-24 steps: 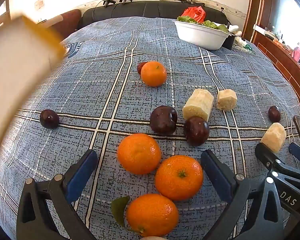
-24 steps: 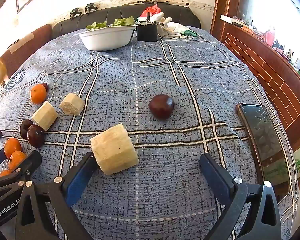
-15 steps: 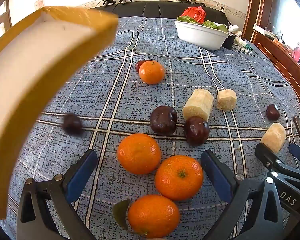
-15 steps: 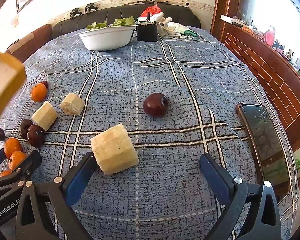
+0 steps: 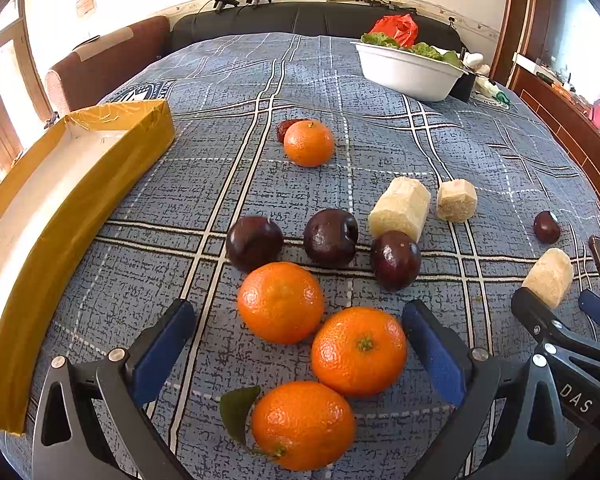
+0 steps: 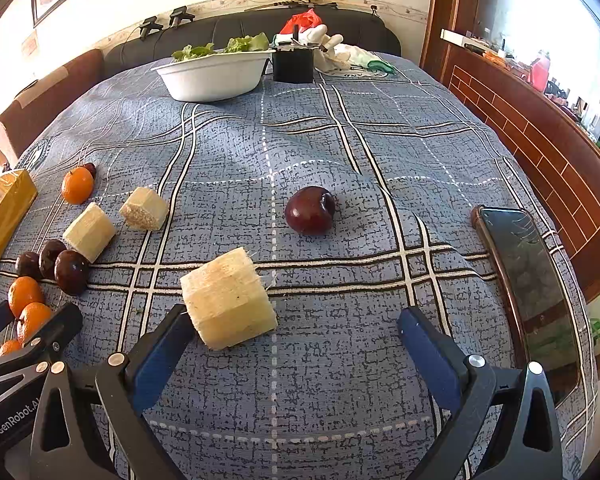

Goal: Organize fruits

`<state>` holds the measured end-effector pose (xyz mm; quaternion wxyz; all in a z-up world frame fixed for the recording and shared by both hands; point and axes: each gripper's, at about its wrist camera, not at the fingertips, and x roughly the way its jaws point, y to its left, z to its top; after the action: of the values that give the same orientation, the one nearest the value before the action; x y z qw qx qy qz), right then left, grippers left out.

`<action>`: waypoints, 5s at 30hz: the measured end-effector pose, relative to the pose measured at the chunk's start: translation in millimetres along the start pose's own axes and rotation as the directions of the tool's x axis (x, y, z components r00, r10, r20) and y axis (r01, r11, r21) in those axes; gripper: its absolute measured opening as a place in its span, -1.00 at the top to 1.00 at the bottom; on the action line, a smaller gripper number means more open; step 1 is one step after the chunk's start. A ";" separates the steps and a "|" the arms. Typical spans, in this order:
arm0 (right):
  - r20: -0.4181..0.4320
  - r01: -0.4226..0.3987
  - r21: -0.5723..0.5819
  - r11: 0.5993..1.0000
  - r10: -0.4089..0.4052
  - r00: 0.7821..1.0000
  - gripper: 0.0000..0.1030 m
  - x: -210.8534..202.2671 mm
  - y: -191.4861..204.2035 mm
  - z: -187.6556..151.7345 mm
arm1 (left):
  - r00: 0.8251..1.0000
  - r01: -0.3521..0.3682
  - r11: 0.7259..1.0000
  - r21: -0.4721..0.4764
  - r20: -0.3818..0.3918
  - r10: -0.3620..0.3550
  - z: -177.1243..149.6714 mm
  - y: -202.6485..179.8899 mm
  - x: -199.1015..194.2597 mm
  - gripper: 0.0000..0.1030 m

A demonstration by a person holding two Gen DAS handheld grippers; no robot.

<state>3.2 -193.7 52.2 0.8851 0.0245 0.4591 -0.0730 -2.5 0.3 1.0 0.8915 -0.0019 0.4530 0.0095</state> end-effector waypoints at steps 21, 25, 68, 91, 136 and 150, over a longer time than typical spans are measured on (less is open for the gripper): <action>0.001 0.005 -0.003 1.000 -0.005 1.000 -1.00 -0.1 -1.0 0.5 | 1.000 -0.006 1.000 -0.012 -0.001 0.006 -0.3 2.1 -1.2 -1.00; 0.001 0.005 -0.003 1.000 -0.005 1.000 -1.00 -0.2 -0.9 0.4 | 1.000 -0.011 1.000 -0.021 -0.001 0.011 -1.3 2.9 -1.8 -1.00; 0.000 -0.001 -0.002 1.000 0.001 1.000 -1.00 -0.5 -1.5 0.4 | 1.000 -0.025 0.999 -0.036 -0.002 0.025 -1.5 3.9 -1.9 -1.00; 0.000 -0.003 -0.001 1.000 0.003 1.000 -1.00 -0.5 -2.0 0.4 | 0.998 0.019 0.999 0.035 -0.054 -0.017 -2.2 3.1 -4.1 -1.00; 0.099 -0.245 0.156 0.957 0.231 0.968 -0.50 -41.7 -21.9 3.0 | 0.930 0.342 0.939 -0.021 0.153 -0.335 -14.9 118.0 -107.2 -0.33; 0.084 -0.257 0.117 0.959 0.248 0.965 0.18 -12.2 -12.1 1.1 | 0.953 0.286 0.958 0.004 0.106 -0.285 -13.0 110.3 -82.8 -0.29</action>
<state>-4.7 -204.5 63.2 0.8990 0.1366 0.4160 0.0107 -63.8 109.2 60.8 0.9061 -0.0719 0.4003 -0.1167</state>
